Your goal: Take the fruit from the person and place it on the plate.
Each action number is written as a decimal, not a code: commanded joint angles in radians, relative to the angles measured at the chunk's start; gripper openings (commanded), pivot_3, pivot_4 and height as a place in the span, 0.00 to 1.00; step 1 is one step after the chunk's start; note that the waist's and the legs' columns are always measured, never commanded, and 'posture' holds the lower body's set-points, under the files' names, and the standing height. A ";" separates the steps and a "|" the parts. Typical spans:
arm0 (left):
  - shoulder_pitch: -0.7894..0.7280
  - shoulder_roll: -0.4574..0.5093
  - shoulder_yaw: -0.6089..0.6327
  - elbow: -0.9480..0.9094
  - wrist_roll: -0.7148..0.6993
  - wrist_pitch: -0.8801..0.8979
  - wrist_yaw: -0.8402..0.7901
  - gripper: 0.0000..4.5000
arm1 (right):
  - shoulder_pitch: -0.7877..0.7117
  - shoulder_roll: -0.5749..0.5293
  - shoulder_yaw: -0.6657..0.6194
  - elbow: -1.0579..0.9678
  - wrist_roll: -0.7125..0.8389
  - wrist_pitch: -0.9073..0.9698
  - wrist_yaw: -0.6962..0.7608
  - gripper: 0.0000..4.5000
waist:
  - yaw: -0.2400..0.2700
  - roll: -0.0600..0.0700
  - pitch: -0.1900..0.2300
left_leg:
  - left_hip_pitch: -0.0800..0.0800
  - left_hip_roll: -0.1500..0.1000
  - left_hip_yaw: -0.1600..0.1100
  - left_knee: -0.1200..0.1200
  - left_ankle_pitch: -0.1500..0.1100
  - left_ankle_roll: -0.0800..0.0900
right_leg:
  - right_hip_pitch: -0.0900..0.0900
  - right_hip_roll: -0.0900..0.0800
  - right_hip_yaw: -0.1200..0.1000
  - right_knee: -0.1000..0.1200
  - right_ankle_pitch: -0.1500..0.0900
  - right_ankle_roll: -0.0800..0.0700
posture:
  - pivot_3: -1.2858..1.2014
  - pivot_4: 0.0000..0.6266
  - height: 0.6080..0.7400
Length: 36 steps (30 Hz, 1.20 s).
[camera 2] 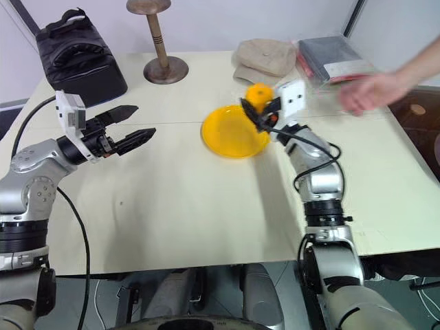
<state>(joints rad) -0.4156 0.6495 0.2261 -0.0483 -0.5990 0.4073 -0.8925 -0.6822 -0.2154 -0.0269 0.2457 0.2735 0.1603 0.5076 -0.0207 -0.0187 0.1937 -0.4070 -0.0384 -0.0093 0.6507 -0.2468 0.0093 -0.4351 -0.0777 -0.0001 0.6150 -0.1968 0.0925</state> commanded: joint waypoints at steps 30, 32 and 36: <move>0.182 -0.019 0.115 -0.088 0.082 -0.050 0.233 1.00 | -0.024 -0.178 -0.132 0.043 -0.013 -0.088 0.040 0.99 | 0.007 0.001 0.000 | -0.001 -0.001 -0.001 -0.002 0.000 -0.001 | -0.001 -0.002 0.000 -0.001 0.000 0.000 | 0.52 0.24 1.00; 0.206 -0.032 0.127 -0.087 0.087 -0.060 0.252 1.00 | 0.051 -0.221 -0.154 -0.047 -0.006 -0.031 0.033 0.99 | 0.008 0.001 0.000 | -0.001 -0.001 -0.001 -0.002 0.000 -0.001 | -0.001 -0.002 0.000 -0.002 0.000 0.000 | 0.52 0.24 1.00; 0.249 -0.071 0.125 -0.104 0.109 -0.080 0.295 1.00 | 0.182 -0.269 -0.207 -0.145 0.007 0.036 0.000 0.99 | 0.008 0.001 0.000 | -0.001 -0.001 0.000 -0.002 0.000 -0.001 | -0.001 -0.003 0.000 -0.002 -0.001 -0.002 | 0.52 0.24 1.00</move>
<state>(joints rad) -0.1759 0.5820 0.3337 -0.1232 -0.5000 0.3538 -0.6160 -0.5075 -0.4662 -0.1988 0.1624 0.2615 0.1835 0.5208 -0.0129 -0.0182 0.1939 -0.4075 -0.0395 -0.0097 0.6485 -0.2464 0.0081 -0.4355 -0.0805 0.0000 0.6134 -0.1985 0.0894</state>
